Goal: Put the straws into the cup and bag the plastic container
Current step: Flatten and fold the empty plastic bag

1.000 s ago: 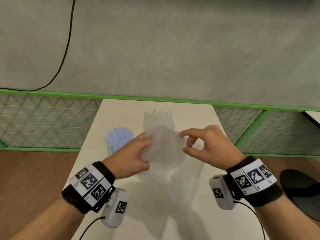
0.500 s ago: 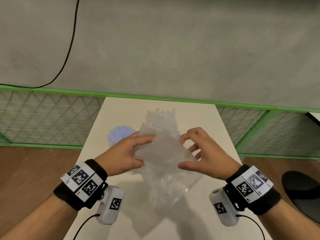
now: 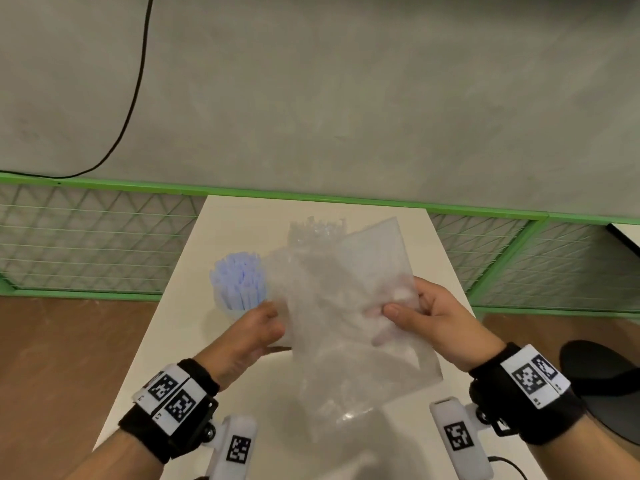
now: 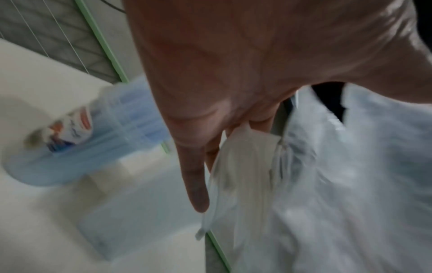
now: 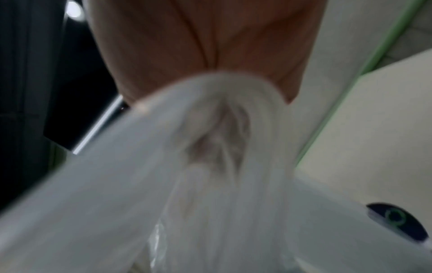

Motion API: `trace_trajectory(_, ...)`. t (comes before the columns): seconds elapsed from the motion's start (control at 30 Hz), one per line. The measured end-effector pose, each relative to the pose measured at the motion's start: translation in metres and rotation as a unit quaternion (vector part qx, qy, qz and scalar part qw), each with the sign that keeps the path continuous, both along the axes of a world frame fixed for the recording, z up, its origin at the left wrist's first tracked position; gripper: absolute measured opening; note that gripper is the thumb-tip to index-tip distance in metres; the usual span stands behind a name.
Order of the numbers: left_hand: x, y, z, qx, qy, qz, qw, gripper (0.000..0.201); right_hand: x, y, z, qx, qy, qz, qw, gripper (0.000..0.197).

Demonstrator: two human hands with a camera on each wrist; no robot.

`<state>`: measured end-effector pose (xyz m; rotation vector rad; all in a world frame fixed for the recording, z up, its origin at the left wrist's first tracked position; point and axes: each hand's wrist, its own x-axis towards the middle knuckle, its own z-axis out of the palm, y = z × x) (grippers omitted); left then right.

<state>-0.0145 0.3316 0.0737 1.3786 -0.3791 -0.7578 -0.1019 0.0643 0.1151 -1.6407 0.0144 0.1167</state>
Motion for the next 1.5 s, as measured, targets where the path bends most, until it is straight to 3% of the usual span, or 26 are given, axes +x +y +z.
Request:
trace_trajectory(0.17,-0.007,-0.012,0.015,-0.017,0.003,-0.023,1.000,0.100,0.001,0.008,-0.012,0.004,-0.036,-0.124,0.992,0.023)
trace_trajectory(0.33,-0.010,-0.018,0.031,-0.001,-0.001,0.016,1.000,0.032,-0.003,0.015,-0.010,-0.004,-0.053,-0.144,0.988,0.025)
trace_trajectory(0.4,-0.007,-0.019,0.034,0.019,0.003,0.045,0.999,0.017,-0.004,0.015,-0.006,0.026,-0.043,-0.127,0.991,0.025)
trace_trajectory(0.53,-0.002,-0.017,0.036,0.037,0.023,0.059,0.997,0.023,-0.005,0.010,0.002,0.083,0.007,-0.100,0.991,0.025)
trace_trajectory(0.73,0.003,-0.009,0.038,-0.001,0.035,0.030,0.999,0.019,-0.002,0.002,0.002,0.162,0.040,-0.091,0.982,0.027)
trace_trajectory(0.87,0.004,-0.007,0.040,-0.037,0.020,0.027,0.999,0.056,0.000,0.001,0.007,0.178,0.032,-0.097,0.979,0.016)
trace_trajectory(0.93,0.004,-0.009,0.040,-0.031,-0.003,0.030,0.999,0.051,0.003,-0.001,0.008,0.189,0.024,-0.098,0.977,0.011)
trace_trajectory(1.0,0.005,-0.009,0.041,-0.026,-0.023,0.028,0.999,0.035,0.005,-0.005,0.009,0.221,0.026,-0.084,0.971,0.007)
trace_trajectory(1.13,0.004,-0.003,0.045,-0.045,-0.010,0.021,0.999,0.018,0.006,-0.013,0.014,0.245,0.027,-0.046,0.968,0.056)
trace_trajectory(1.27,0.005,0.002,0.049,-0.059,0.037,0.064,0.996,0.031,0.009,-0.014,0.023,0.155,0.014,-0.002,0.988,0.063)
trace_trajectory(1.33,0.006,0.003,0.046,-0.010,-0.046,0.058,0.997,0.048,0.009,-0.017,0.026,0.163,0.043,0.015,0.986,0.066)
trace_trajectory(1.4,0.006,0.004,0.044,0.043,-0.164,0.033,0.985,0.048,0.010,-0.017,0.028,0.143,0.061,0.017,0.988,0.071)
trace_trajectory(1.5,0.007,0.007,0.042,0.080,-0.227,0.037,0.970,0.045,0.013,-0.015,0.026,0.100,0.027,0.011,0.995,0.040)
